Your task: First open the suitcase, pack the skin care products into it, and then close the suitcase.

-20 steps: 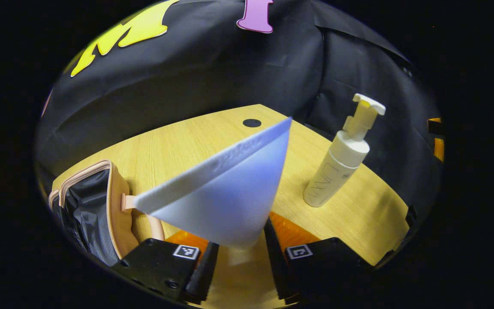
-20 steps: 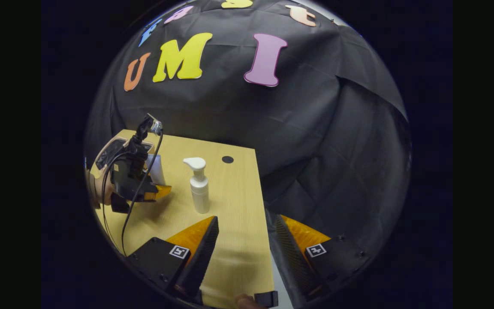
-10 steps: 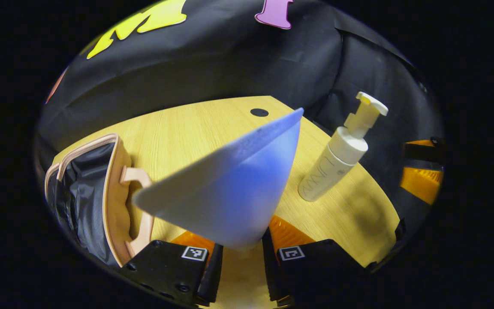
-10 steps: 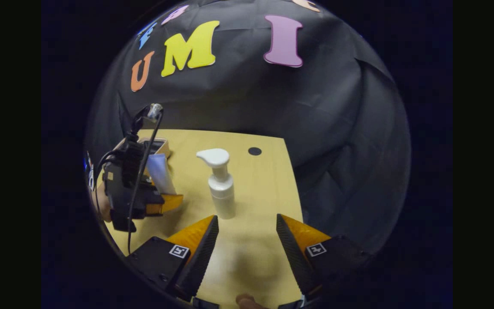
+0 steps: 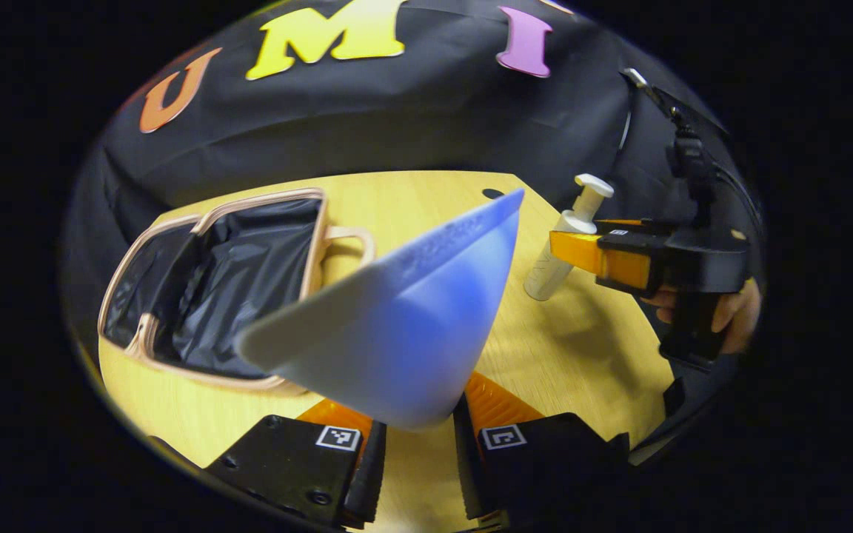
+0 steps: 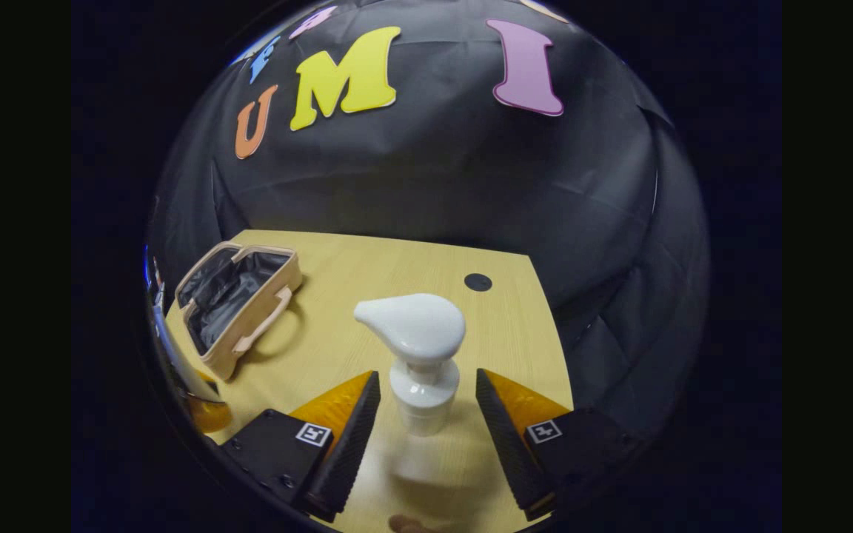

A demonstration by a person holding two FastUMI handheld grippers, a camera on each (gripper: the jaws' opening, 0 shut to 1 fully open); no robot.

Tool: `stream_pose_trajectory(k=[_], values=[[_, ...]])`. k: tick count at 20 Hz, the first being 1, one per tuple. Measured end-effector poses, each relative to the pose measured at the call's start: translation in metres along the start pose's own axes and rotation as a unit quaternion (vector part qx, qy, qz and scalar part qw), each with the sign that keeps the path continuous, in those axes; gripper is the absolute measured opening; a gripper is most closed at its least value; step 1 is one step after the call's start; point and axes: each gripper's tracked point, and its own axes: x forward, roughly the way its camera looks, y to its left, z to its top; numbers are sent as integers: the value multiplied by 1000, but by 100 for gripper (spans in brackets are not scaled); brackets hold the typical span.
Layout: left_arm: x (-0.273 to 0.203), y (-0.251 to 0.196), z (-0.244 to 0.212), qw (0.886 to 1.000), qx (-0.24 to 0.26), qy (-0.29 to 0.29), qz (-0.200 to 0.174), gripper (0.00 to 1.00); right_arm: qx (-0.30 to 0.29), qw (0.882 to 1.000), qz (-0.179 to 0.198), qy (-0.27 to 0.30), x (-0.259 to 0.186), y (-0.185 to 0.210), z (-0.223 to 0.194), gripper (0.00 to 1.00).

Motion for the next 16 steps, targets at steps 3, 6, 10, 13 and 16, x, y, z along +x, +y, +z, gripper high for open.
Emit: stream_pose_trajectory(k=[3, 6, 10, 13, 16], values=[[-29, 21, -2, 999, 2, -21, 24, 45, 8, 1000, -14, 11, 11, -1, -7, 59], [-47, 41, 4, 999, 3, -34, 33, 45, 14, 999, -26, 23, -1, 1, -9, 49], [-58, 82, 28, 998, -1, -52, 46, 45, 15, 999, -32, 35, -33, 15, -19, 47], [-69, 116, 39, 996, -3, -67, 64, 45, 7, 999, -23, 33, -67, 39, -19, 47], [-67, 153, 53, 994, -23, -71, 77, 45, -12, 1000, -10, 26, -94, 70, -16, 47]])
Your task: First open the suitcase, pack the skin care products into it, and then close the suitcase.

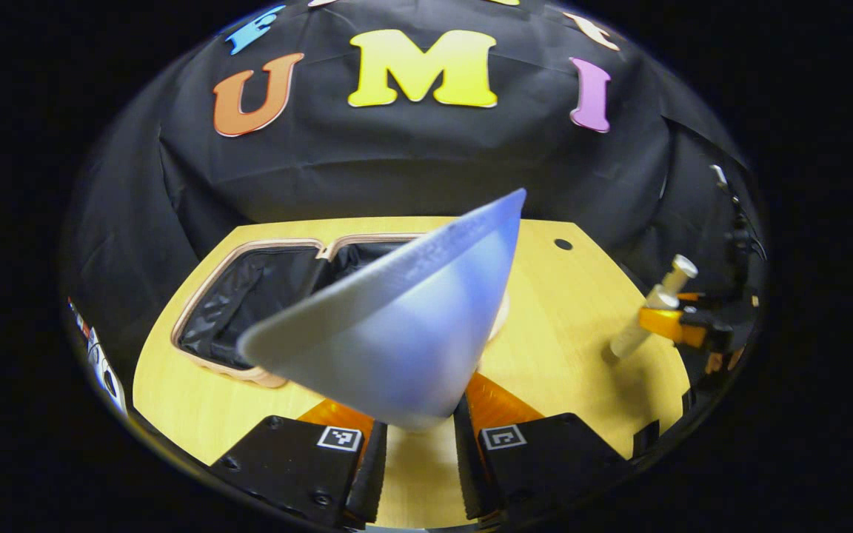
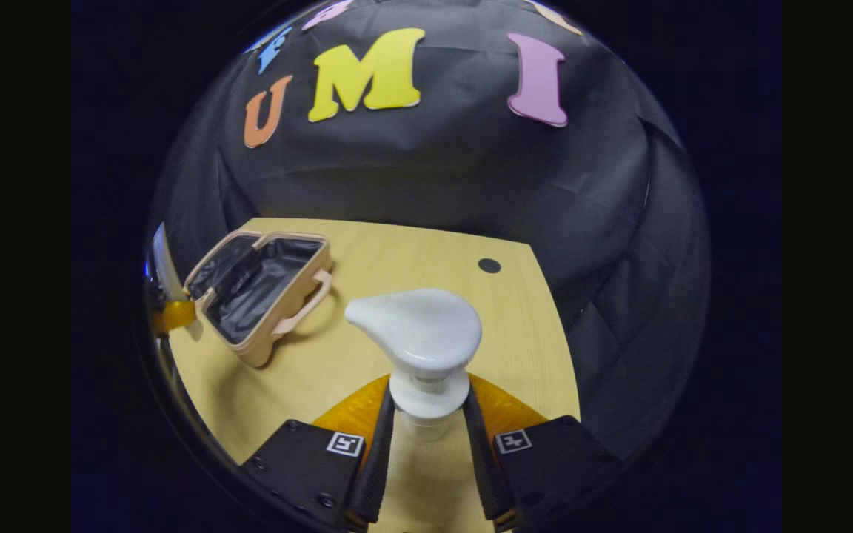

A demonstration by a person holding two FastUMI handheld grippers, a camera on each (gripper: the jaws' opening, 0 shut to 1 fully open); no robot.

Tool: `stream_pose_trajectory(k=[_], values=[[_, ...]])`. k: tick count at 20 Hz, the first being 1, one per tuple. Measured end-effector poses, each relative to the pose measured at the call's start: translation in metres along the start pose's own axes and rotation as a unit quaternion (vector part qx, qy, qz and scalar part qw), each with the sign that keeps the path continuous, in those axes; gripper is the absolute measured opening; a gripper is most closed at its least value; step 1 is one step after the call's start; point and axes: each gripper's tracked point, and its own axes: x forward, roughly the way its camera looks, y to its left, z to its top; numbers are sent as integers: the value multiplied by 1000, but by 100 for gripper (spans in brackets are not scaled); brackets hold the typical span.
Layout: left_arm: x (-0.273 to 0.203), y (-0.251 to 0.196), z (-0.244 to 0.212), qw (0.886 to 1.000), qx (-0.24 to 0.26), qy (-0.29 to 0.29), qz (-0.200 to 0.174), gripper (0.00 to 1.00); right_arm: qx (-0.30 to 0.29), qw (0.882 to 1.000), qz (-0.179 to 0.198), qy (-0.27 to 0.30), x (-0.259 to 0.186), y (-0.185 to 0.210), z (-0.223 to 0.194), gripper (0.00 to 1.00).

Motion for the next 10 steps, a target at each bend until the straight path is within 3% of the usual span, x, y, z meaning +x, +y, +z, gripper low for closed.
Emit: stream_pose_trajectory(k=[9, 10], values=[[65, 60, 4, 999, 0, 44, 4, 44, -21, 1000, 1, -11, -31, 62, 6, 47], [74, 62, -2, 998, -1, 57, 4, 48, -22, 1000, 0, -9, -32, 66, 5, 47]])
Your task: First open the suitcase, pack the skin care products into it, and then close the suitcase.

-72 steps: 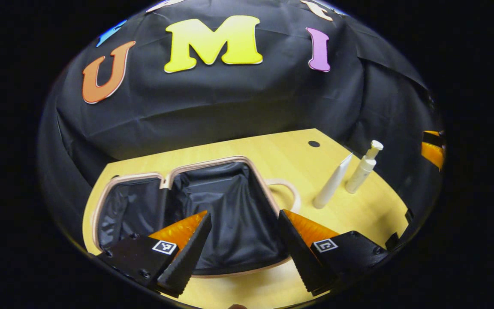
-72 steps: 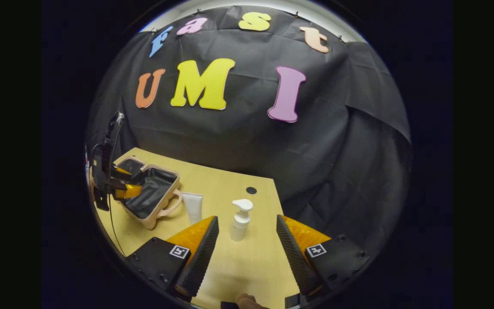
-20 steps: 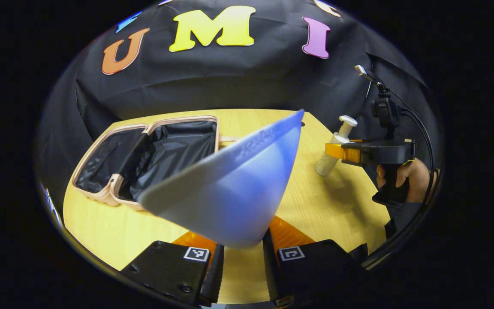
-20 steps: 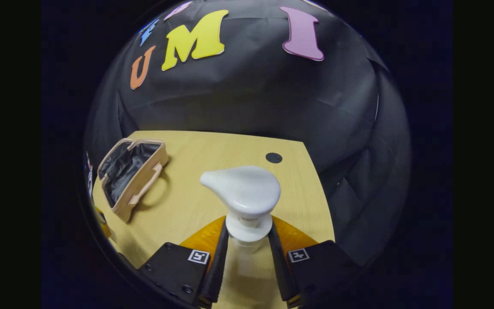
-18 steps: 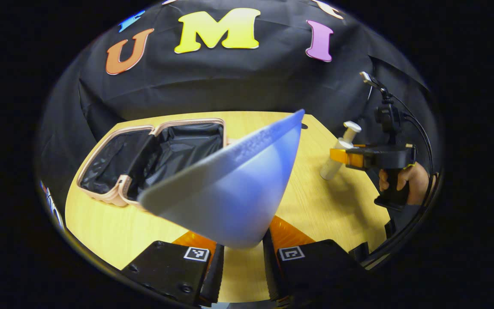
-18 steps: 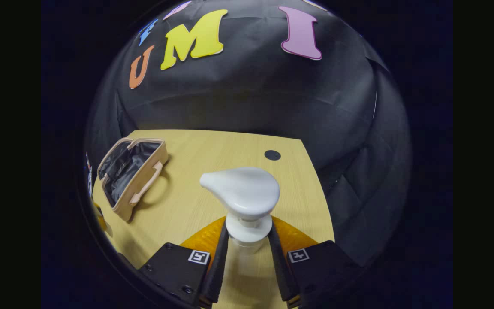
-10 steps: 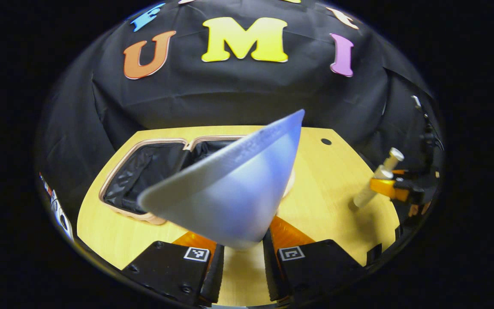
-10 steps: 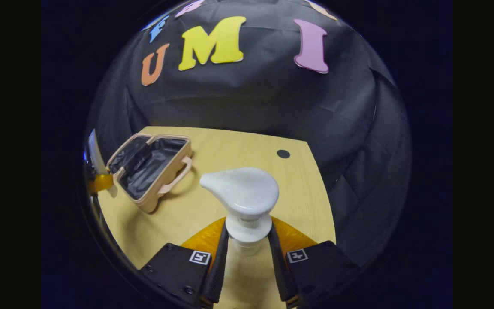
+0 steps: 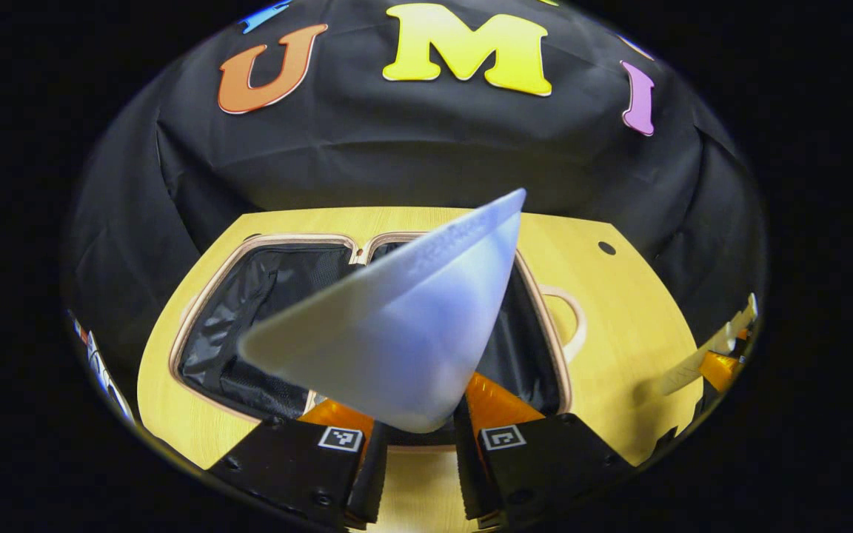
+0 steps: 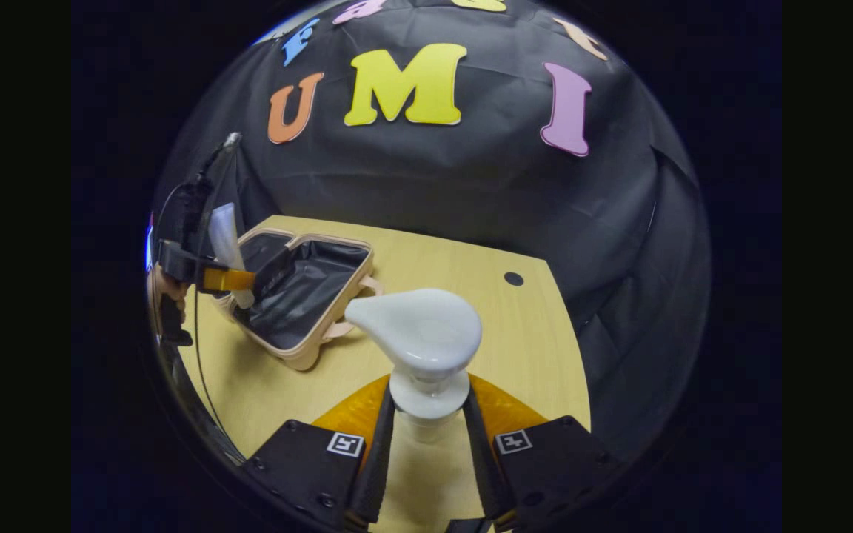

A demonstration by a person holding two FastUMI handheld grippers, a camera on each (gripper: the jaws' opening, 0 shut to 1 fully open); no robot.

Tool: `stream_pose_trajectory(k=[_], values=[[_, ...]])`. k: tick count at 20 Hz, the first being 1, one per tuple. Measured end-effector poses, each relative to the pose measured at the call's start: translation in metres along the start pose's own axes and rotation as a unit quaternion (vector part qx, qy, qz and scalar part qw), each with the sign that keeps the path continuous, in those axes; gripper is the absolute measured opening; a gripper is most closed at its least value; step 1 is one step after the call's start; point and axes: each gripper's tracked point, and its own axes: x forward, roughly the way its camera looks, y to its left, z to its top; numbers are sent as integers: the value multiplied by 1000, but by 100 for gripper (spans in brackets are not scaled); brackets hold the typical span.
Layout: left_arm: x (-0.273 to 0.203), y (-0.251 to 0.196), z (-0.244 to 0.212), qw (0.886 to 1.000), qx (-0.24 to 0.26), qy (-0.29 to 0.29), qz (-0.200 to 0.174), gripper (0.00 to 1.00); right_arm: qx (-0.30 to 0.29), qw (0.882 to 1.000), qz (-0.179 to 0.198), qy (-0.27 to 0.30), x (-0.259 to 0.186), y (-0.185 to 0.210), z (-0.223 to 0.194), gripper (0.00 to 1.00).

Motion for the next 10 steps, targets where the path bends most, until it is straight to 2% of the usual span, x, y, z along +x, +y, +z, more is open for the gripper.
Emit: stream_pose_trajectory(k=[1, 3, 6, 7, 8, 10], values=[[9, 2, -8, 1000, -2, 21, -1, 44, -1, 1000, -1, 3, -1, 3, -2, 47], [21, 7, -27, 998, -10, 59, 0, 44, -2, 1000, -7, 9, -1, 7, -6, 44], [32, 5, -46, 996, -31, 87, -11, 44, -3, 1000, -26, 16, 0, 7, -9, 47], [33, 6, -51, 995, -30, 98, -10, 48, 2, 999, -30, 19, 0, 6, -10, 47], [34, 7, -55, 993, -28, 111, -8, 44, 7, 999, -30, 22, -2, 7, -9, 45], [42, 6, -59, 992, -29, 124, -8, 44, 14, 999, -28, 26, -2, 10, -7, 47]])
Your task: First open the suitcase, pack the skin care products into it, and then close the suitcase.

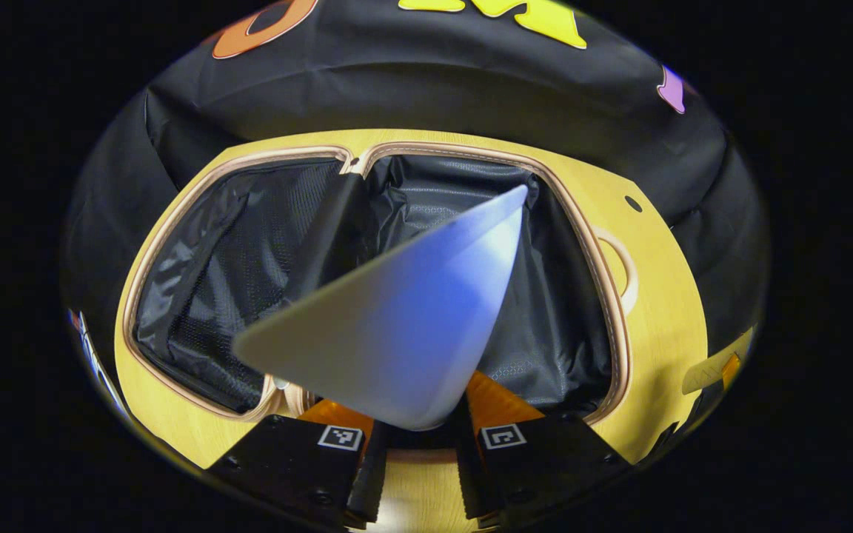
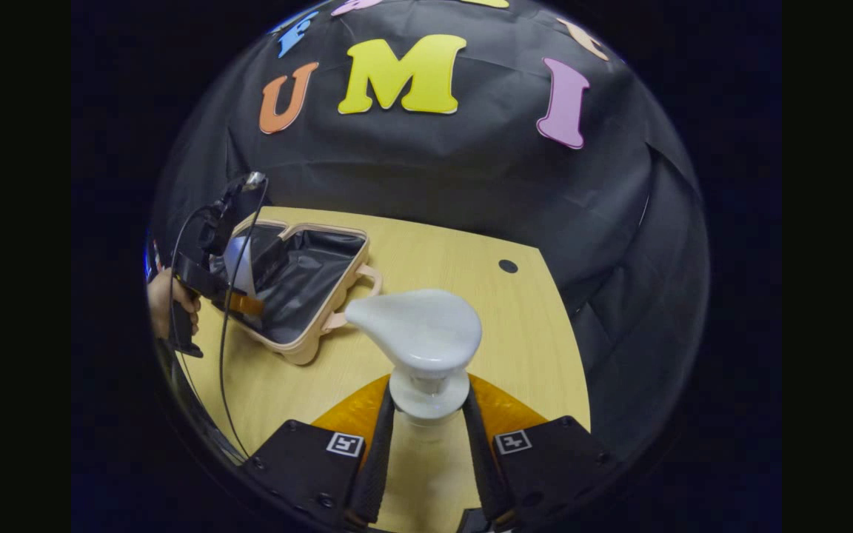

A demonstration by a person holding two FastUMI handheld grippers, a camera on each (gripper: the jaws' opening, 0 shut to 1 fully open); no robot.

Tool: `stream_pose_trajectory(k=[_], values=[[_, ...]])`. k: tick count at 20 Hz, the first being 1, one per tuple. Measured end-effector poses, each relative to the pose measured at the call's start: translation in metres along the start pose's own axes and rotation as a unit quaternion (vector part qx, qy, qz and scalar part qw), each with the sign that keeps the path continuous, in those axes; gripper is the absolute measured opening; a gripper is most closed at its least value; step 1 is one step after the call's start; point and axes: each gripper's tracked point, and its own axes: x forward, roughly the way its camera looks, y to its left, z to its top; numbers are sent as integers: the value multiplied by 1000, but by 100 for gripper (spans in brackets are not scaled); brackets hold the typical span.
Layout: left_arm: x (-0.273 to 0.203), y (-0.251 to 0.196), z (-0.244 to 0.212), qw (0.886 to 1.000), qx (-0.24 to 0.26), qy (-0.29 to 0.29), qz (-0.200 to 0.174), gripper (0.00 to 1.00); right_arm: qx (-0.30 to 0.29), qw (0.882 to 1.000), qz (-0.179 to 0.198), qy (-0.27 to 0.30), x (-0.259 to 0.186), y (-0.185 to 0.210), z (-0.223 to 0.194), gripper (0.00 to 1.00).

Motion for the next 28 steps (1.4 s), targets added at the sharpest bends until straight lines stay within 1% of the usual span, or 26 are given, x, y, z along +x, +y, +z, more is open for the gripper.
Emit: stream_pose_trajectory(k=[5, 8, 10, 12, 13, 15, 16, 19, 20, 21, 22, 23, 25, 28], values=[[9, -2, 11, 999, 28, 21, 9, 44, 2, 1000, 4, 3, -2, 9, 7, 47], [14, -4, 17, 997, 59, 41, 11, 44, 5, 1000, 8, 4, -4, 15, 12, 47], [21, -6, 17, 996, 69, 48, 13, 43, 3, 1000, 10, 1, -4, 19, 15, 47], [28, -5, 3, 996, 45, 69, 13, 43, 4, 1000, 13, -1, -5, 22, 21, 47], [27, -4, 3, 997, 33, 63, 10, 39, 5, 1000, 14, -2, -6, 23, 22, 47], [31, -2, 4, 998, 32, 54, 5, 46, 8, 1000, 17, 0, -8, 26, 27, 47], [29, -2, 5, 998, 24, 52, 3, 40, 11, 1000, 21, 1, -8, 29, 32, 45], [28, -5, 6, 999, 13, 46, -9, 40, 28, 999, 42, -2, -5, 45, 54, 47], [23, -7, 10, 999, 7, 35, -14, 42, 30, 998, 49, -6, 0, 52, 66, 47], [23, -8, 13, 1000, 4, 20, -14, 48, 27, 998, 56, -11, 5, 60, 78, 47], [16, -5, 18, 1000, 4, 3, -14, 51, 23, 998, 60, -16, 11, 68, 89, 47], [6, -6, 24, 1000, 1, -14, -15, 58, 19, 998, 64, -20, 18, 75, 98, 47], [-20, -5, 35, 999, 0, -49, -14, 100, 11, 997, 75, -27, 32, 94, 119, 47], [-63, 3, 54, 993, 14, -120, 4, 100, 3, 995, 98, -26, 50, 129, 137, 47]])
